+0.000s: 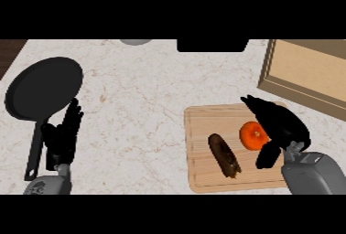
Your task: Pick the squash from the cutting board and place it in the cardboard box
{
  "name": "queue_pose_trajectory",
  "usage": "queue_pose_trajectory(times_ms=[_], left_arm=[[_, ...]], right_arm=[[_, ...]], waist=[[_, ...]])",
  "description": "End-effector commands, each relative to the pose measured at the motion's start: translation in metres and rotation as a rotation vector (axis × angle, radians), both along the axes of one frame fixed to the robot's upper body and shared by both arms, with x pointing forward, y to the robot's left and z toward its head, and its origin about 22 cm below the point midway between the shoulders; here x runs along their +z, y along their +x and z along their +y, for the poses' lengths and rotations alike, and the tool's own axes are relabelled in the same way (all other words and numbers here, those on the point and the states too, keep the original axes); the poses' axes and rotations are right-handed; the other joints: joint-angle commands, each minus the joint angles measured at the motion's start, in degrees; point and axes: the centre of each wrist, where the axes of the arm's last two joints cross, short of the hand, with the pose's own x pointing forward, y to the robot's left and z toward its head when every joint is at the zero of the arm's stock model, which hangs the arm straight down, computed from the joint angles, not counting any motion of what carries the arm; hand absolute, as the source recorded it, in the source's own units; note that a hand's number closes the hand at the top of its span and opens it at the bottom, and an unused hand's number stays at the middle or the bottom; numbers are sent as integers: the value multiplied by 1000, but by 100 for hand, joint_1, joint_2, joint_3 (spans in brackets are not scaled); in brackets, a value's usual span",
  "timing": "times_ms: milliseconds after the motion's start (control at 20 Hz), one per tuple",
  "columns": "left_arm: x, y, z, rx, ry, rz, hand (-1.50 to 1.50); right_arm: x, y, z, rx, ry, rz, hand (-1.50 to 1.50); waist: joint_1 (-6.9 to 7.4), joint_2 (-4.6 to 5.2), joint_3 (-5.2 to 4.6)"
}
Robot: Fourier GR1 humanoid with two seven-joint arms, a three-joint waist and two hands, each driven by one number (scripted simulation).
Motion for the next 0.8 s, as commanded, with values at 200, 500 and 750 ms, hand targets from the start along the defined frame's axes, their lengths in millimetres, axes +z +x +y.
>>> queue_pose_trajectory(times_ms=[200, 500, 750], left_arm=[[-5, -3, -9, 2, -19, 4, 0], [4, -15, -3, 2, 1, -9, 0], [-2, -3, -10, 1, -10, 3, 0]], right_arm=[[-24, -1, 5, 5, 0, 18, -150], [-33, 11, 13, -1, 5, 24, -150], [-59, 15, -17, -8, 27, 15, -150]], waist=[[-10, -2, 1], [4, -4, 1], [0, 2, 2]])
